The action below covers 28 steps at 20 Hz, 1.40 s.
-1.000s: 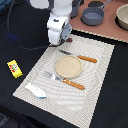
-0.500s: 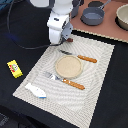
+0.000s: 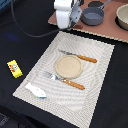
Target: Interact with the objects in diverse but meaningful ways.
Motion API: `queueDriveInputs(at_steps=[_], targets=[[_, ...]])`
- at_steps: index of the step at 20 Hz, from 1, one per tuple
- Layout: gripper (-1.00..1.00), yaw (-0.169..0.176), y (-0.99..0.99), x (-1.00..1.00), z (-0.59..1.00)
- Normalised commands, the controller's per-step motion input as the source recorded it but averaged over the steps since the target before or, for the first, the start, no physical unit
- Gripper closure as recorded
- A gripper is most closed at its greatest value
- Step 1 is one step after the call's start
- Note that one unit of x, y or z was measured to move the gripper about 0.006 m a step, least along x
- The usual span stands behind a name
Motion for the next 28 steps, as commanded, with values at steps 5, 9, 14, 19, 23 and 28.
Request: queueDriveInputs(at_steps=[5, 9, 14, 19, 23, 28], targets=[[1.00, 0.000, 0.62, 0.83, 0.75], [1.00, 0.000, 0.61, 0.84, 0.69], [1.00, 0.000, 0.62, 0.81, 0.57], [1.00, 0.000, 0.65, 0.72, 0.27], [1.00, 0.000, 0.68, 0.68, 0.04], [1.00, 0.001, 0.65, 0.64, -0.06]])
